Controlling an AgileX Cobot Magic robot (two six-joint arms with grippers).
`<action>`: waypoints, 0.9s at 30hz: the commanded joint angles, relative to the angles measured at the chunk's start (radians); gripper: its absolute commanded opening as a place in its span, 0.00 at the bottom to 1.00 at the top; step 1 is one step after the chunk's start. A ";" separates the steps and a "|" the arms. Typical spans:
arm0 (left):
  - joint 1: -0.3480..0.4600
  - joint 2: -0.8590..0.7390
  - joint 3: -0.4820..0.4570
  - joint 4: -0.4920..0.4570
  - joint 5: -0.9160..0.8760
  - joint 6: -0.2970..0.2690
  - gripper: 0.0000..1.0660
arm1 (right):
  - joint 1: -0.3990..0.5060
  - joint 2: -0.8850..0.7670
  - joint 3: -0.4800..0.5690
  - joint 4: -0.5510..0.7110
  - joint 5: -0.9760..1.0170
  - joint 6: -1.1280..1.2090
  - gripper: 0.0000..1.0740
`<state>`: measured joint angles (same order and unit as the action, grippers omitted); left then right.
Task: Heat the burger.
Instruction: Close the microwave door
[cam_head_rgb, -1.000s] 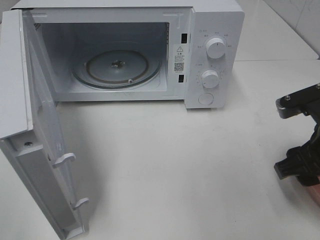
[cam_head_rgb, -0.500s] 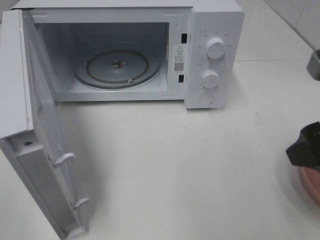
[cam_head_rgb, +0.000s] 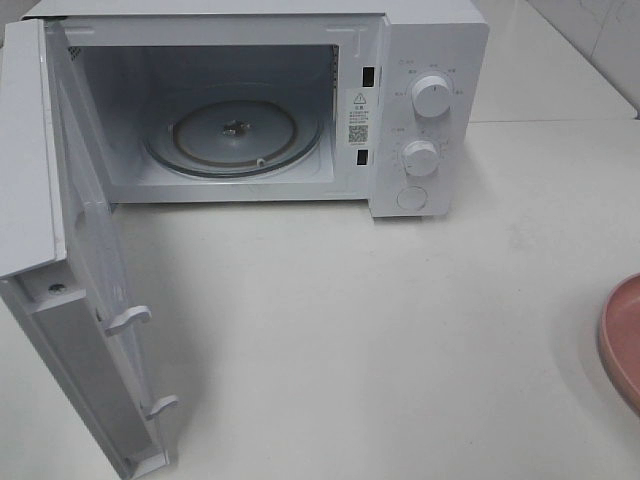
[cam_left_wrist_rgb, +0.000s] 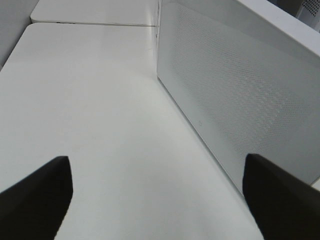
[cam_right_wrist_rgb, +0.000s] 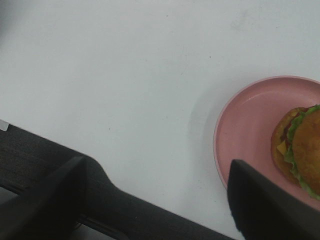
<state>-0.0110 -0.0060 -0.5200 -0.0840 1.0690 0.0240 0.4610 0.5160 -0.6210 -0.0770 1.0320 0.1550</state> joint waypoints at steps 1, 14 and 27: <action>0.003 -0.015 0.002 0.001 0.001 -0.003 0.79 | -0.004 -0.102 -0.005 -0.002 0.039 -0.012 0.71; 0.003 -0.015 0.002 0.001 0.001 -0.003 0.79 | -0.246 -0.348 0.001 0.042 0.028 -0.125 0.71; 0.003 -0.015 0.002 0.001 0.001 -0.003 0.79 | -0.414 -0.550 0.126 0.077 -0.038 -0.125 0.71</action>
<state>-0.0110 -0.0060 -0.5200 -0.0840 1.0690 0.0240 0.0550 -0.0030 -0.5050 0.0000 1.0030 0.0460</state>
